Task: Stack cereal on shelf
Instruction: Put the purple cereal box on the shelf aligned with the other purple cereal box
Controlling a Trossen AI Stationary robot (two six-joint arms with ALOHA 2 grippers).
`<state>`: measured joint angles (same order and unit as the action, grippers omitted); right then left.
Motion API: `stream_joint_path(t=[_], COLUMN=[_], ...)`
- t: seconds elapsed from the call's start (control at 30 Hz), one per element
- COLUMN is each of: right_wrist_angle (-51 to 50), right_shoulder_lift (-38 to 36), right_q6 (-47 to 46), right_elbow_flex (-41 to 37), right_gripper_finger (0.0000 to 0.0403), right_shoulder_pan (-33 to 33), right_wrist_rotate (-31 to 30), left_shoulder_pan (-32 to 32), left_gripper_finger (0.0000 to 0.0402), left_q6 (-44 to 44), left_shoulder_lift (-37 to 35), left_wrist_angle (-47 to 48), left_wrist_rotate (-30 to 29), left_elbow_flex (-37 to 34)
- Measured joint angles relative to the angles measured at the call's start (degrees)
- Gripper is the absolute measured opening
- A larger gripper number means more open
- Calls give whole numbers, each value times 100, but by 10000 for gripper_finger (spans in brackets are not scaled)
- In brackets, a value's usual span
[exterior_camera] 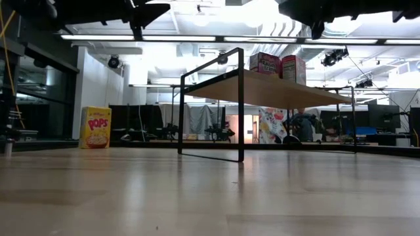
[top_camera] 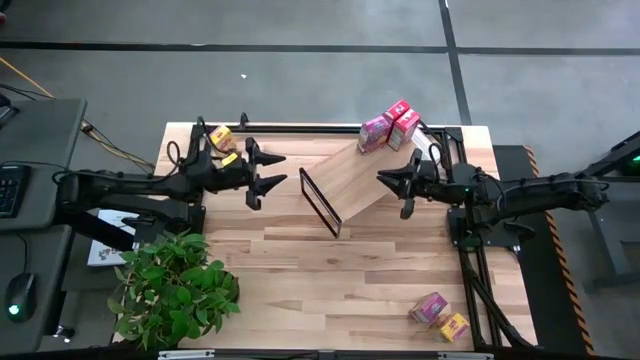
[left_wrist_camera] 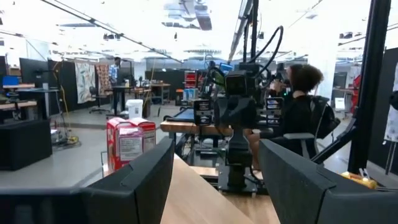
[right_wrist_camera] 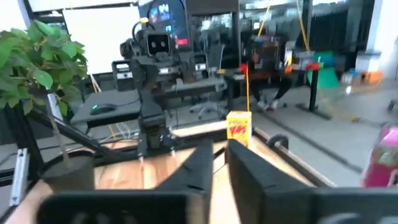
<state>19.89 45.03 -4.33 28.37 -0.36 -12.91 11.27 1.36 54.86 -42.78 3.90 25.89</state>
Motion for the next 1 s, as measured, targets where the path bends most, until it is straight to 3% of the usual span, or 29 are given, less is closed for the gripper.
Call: stream_joint_path(t=[0.17, 0.27, 0.37, 0.57, 0.77, 0.87, 1.0], right_wrist_angle=[-1192, -2532, -4212, -7537, -9686, -10060, -10160], right_shoulder_lift=[302, 587, 1021, 2172, 3525, 4152, 4838], right_q6=[-508, -804, -1340, -3406, -5288, -5355, -4542], right_elbow_flex=[725, 1558, 2594, 4678, 5846, 6099, 6150], right_gripper_finger=[176, 246, 289, 300, 300, 300, 300], right_shoulder_pan=[28, 172, 487, 1498, 2884, 3489, 4070], right_wrist_rotate=[349, 757, 914, 926, 1111, 1636, 2233], left_shoulder_pan=[0, 0, 0, 0, 0, 0, -4], left_gripper_finger=[225, 225, 225, 225, 225, 225, 225], left_q6=[-19, -83, -95, -92, -54, -36, 37], left_shoulder_lift=[-9, -7, -7, -7, -7, -7, -7], left_wrist_angle=[58, 63, 63, 68, 133, 144, 144], left_wrist_rotate=[0, -2, -2, -4, -4, -4, -4], left_elbow_flex=[0, 0, 0, 0, 0, 0, 0])
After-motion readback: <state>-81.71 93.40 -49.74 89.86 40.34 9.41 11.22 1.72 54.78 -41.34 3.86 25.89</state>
